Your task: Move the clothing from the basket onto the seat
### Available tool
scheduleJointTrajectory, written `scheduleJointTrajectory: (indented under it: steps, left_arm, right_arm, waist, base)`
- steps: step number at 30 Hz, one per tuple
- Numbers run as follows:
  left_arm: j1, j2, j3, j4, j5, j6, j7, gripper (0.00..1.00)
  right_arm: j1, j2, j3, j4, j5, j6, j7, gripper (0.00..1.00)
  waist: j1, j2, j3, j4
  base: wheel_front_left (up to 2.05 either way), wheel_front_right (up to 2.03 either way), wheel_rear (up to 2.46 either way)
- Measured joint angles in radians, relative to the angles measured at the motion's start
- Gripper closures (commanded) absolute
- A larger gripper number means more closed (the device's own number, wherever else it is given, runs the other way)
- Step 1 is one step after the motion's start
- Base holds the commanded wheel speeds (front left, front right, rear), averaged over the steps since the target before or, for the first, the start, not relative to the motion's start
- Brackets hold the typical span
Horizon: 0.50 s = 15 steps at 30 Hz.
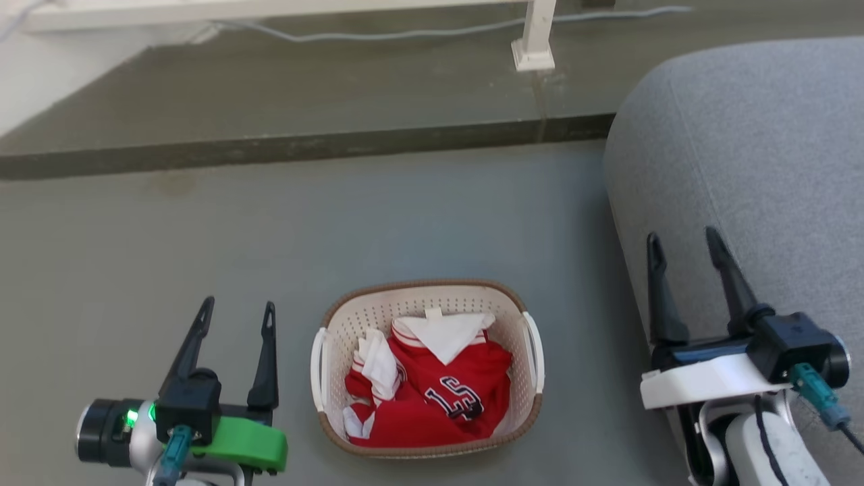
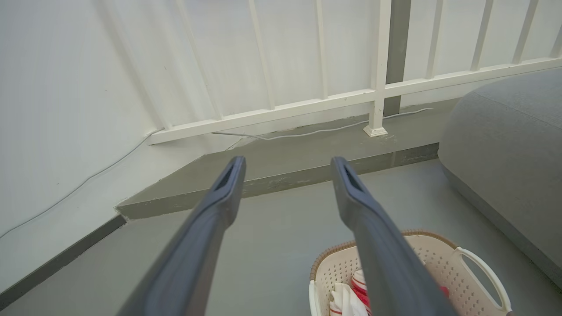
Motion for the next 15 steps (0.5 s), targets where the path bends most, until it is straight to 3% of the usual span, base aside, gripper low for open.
scheduleJointTrajectory:
  steps: [15]
  left_arm:
    - [-0.146,0.032,-0.022,0.09,0.028,-0.035,0.058,0.0]
  right_arm:
    - [-0.108,0.001,-0.109,-0.054,0.001,-0.002,0.0,0.0]
  waist:
    - [0.0001,0.0,0.187,-0.038]
  base:
    - [0.0,0.0,0.0]
